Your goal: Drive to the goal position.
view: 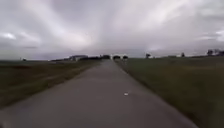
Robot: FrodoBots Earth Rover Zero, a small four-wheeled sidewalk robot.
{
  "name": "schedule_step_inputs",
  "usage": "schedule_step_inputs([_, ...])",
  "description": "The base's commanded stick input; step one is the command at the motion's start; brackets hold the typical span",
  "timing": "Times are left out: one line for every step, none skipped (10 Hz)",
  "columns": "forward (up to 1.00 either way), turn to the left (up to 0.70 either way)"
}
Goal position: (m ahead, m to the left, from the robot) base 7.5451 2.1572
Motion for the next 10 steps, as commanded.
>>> schedule_step_inputs([0.7,-0.35])
schedule_step_inputs([0.7,-0.35])
schedule_step_inputs([0.7,-0.23])
schedule_step_inputs([0.7,-0.07])
schedule_step_inputs([0.7,0.0])
schedule_step_inputs([0.7,0.0])
schedule_step_inputs([0.7,0.0])
schedule_step_inputs([0.7,0.0])
schedule_step_inputs([0.7,0.0])
schedule_step_inputs([0.7,0.0])
